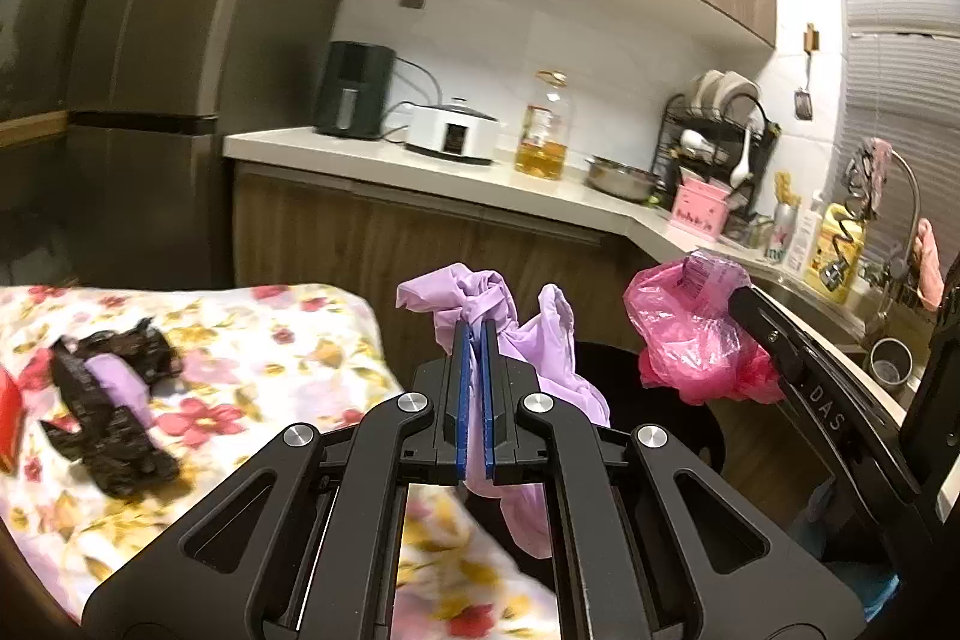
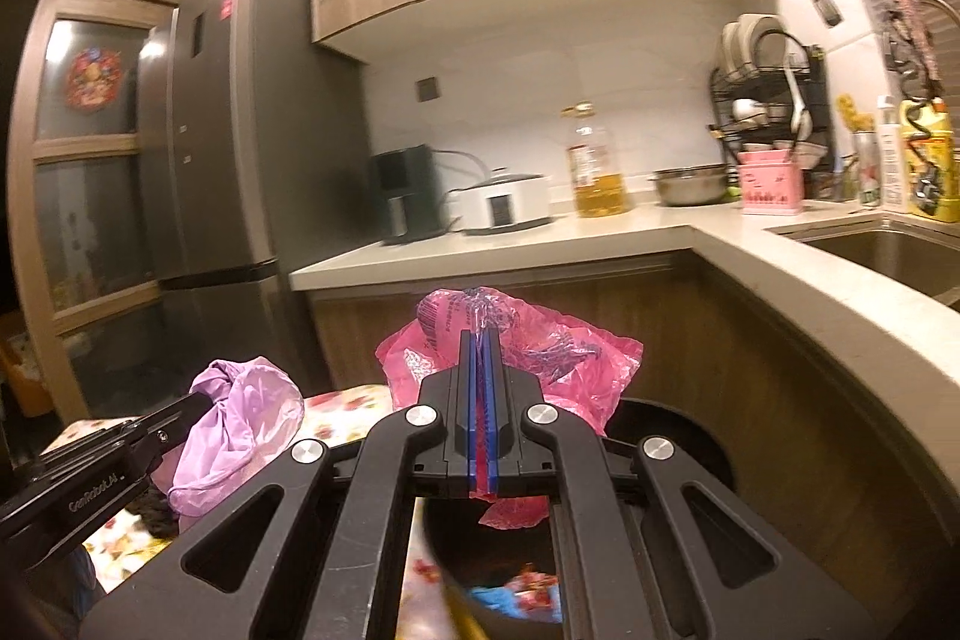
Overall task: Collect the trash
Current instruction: 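Carry the purple glove and pink bag over the black bin with both tools, then open both tools to drop the glove and pink bag into the bin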
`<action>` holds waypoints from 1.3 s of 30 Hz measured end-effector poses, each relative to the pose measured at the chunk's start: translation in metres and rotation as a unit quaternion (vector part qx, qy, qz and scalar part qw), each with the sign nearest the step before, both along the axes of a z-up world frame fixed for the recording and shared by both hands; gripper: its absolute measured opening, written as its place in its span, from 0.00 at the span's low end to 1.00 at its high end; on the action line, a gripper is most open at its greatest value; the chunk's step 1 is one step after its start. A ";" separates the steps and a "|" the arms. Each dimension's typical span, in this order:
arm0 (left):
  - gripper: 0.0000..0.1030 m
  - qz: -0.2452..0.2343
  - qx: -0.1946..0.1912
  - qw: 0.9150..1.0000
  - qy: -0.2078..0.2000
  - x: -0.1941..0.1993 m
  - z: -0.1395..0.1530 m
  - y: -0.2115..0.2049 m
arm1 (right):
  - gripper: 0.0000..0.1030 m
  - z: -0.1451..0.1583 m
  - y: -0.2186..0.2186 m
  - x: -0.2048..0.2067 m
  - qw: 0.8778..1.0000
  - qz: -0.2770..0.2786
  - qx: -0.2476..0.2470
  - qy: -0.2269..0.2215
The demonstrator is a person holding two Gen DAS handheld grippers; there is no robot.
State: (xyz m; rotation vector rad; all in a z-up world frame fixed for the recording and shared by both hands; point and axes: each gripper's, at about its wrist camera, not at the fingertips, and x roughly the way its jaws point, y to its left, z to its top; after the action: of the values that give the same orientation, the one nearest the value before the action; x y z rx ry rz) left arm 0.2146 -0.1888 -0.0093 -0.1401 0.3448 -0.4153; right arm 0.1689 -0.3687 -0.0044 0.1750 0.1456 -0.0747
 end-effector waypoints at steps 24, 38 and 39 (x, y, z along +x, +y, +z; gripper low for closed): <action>0.02 -0.051 0.033 0.998 0.013 0.031 -0.013 -0.081 | 0.03 -0.017 -0.042 0.006 0.999 -0.035 0.019 0.014; 0.03 -0.068 0.041 0.997 0.026 0.041 -0.023 -0.095 | 0.03 -0.019 -0.045 0.012 0.999 -0.030 0.022 0.019; 0.03 -0.070 0.041 0.996 0.027 0.041 -0.024 -0.096 | 0.04 -0.020 -0.046 0.012 0.999 -0.029 0.025 0.020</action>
State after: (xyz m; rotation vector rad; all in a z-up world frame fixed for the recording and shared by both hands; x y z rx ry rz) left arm 0.2559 -0.2848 -0.0337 -0.0469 0.4264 -0.5357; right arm 0.1814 -0.4149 -0.0241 0.2275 0.1817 -0.1323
